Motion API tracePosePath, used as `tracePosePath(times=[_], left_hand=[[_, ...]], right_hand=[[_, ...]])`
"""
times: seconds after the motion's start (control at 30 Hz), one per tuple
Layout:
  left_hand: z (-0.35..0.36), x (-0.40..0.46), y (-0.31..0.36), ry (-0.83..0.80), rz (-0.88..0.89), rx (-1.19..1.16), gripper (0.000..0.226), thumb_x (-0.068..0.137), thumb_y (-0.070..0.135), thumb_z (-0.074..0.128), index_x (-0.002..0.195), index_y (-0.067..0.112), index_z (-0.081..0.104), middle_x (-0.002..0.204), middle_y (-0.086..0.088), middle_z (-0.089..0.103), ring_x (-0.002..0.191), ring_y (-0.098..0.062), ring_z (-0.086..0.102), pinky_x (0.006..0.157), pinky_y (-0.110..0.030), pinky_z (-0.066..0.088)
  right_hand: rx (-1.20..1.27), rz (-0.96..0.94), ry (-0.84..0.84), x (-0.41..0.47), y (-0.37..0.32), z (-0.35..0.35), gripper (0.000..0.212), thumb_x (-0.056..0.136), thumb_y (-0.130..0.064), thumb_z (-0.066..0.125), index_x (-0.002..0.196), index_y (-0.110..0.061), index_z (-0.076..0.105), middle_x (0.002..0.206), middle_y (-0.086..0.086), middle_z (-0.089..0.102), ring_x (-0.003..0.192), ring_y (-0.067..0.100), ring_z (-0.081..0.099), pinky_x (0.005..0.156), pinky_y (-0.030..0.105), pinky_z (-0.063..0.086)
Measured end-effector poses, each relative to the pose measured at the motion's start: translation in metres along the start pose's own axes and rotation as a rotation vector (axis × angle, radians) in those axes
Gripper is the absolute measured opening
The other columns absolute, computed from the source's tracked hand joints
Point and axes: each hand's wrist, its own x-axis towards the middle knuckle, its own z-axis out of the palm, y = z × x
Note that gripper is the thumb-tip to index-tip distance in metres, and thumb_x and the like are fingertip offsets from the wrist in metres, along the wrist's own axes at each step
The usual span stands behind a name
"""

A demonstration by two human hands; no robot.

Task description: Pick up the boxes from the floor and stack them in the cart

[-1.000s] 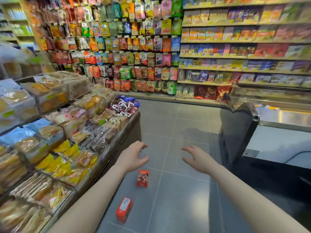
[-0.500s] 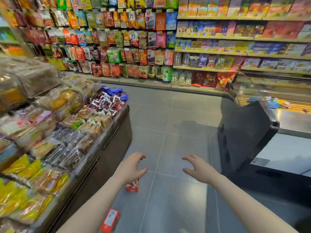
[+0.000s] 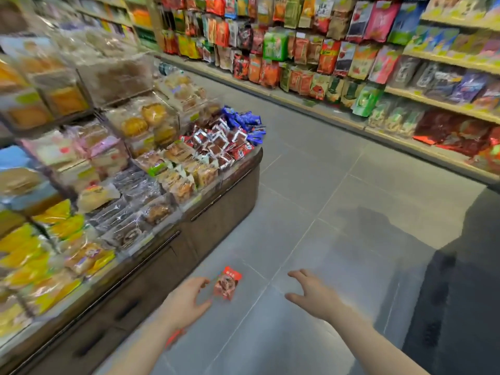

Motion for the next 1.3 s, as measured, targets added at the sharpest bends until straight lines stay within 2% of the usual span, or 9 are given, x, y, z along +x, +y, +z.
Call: tracePosePath(times=[0.2, 0.43, 0.57, 0.63, 0.73, 0.9, 1.07, 1.17, 1.3], left_hand=[[0.019, 0.034, -0.061, -0.006, -0.236, -0.094, 0.040, 0.085, 0.026, 0.066, 0.122, 0.016, 0.055, 0.111, 0.005, 0.056, 0.103, -0.008, 0.055, 0.077, -0.005, 0.030], [0.043, 0.131, -0.115, -0.047, -0.383, -0.220, 0.058, 0.071, 0.052, 0.048, 0.116, 0.017, 0.058, 0.106, 0.004, 0.056, 0.088, -0.011, 0.058, 0.077, -0.025, 0.045], [0.073, 0.192, -0.129, -0.074, -0.433, -0.285, 0.034, 0.082, 0.022, 0.064, 0.114, 0.015, 0.058, 0.105, 0.004, 0.053, 0.086, -0.003, 0.054, 0.073, -0.008, 0.041], [0.098, 0.221, -0.143, -0.099, -0.446, -0.315, 0.044, 0.077, 0.041, 0.060, 0.112, 0.015, 0.059, 0.102, 0.006, 0.054, 0.085, -0.003, 0.054, 0.075, -0.010, 0.041], [0.159, 0.261, -0.178, -0.099, -0.484, -0.360, 0.054, 0.072, 0.050, 0.055, 0.113, 0.016, 0.059, 0.102, 0.007, 0.055, 0.084, -0.008, 0.057, 0.078, -0.028, 0.049], [0.276, 0.313, -0.232, -0.110, -0.588, -0.353, 0.053, 0.072, 0.049, 0.055, 0.114, 0.017, 0.058, 0.103, 0.004, 0.056, 0.081, -0.010, 0.056, 0.074, -0.026, 0.046], [0.400, 0.343, -0.302, -0.098, -0.791, -0.316, 0.043, 0.084, 0.037, 0.065, 0.120, 0.016, 0.055, 0.115, -0.003, 0.057, 0.100, -0.022, 0.059, 0.084, -0.032, 0.048], [0.458, 0.352, -0.339, -0.076, -0.954, -0.395, 0.052, 0.082, 0.050, 0.061, 0.119, 0.013, 0.055, 0.117, -0.008, 0.059, 0.103, -0.027, 0.060, 0.088, -0.036, 0.049], [0.496, 0.374, -0.353, -0.053, -1.038, -0.547, 0.044, 0.081, 0.048, 0.066, 0.100, 0.014, 0.046, 0.095, -0.002, 0.060, 0.086, -0.023, 0.058, 0.071, -0.030, 0.043]], right_hand=[[-0.069, -0.075, -0.149, 0.105, -0.009, 0.004, 0.061, 0.091, -0.046, 0.054, 0.144, -0.022, 0.034, 0.147, -0.001, 0.035, 0.134, 0.017, 0.036, 0.103, 0.026, 0.031], [-0.046, -0.041, -0.259, 0.232, -0.009, 0.020, 0.061, 0.092, -0.047, 0.053, 0.144, -0.023, 0.033, 0.145, 0.000, 0.036, 0.131, 0.017, 0.038, 0.101, 0.029, 0.035], [0.011, 0.018, -0.293, 0.294, 0.011, 0.039, 0.060, 0.091, -0.047, 0.053, 0.144, -0.024, 0.033, 0.145, -0.002, 0.036, 0.132, 0.017, 0.038, 0.104, 0.032, 0.036], [0.035, 0.034, -0.285, 0.327, 0.027, 0.057, 0.059, 0.092, -0.045, 0.053, 0.143, -0.023, 0.035, 0.144, -0.003, 0.037, 0.132, 0.016, 0.038, 0.104, 0.032, 0.036], [0.058, 0.027, -0.289, 0.383, 0.057, 0.103, 0.057, 0.092, -0.040, 0.055, 0.143, -0.020, 0.036, 0.143, -0.001, 0.038, 0.132, 0.018, 0.038, 0.104, 0.027, 0.031], [0.063, -0.027, -0.365, 0.477, 0.106, 0.226, 0.059, 0.093, -0.037, 0.055, 0.145, -0.020, 0.033, 0.145, -0.001, 0.037, 0.134, 0.018, 0.036, 0.105, 0.023, 0.028], [0.085, -0.083, -0.447, 0.552, 0.140, 0.356, 0.065, 0.087, -0.045, 0.055, 0.143, -0.018, 0.036, 0.143, 0.002, 0.040, 0.133, 0.022, 0.039, 0.108, 0.032, 0.033], [0.097, -0.108, -0.491, 0.589, 0.154, 0.415, 0.065, 0.085, -0.042, 0.057, 0.142, -0.018, 0.037, 0.140, 0.007, 0.043, 0.128, 0.028, 0.044, 0.105, 0.037, 0.037], [0.106, -0.146, -0.515, 0.619, 0.156, 0.462, 0.060, 0.093, -0.033, 0.055, 0.145, -0.015, 0.032, 0.142, 0.009, 0.043, 0.126, 0.029, 0.047, 0.102, 0.032, 0.035]])
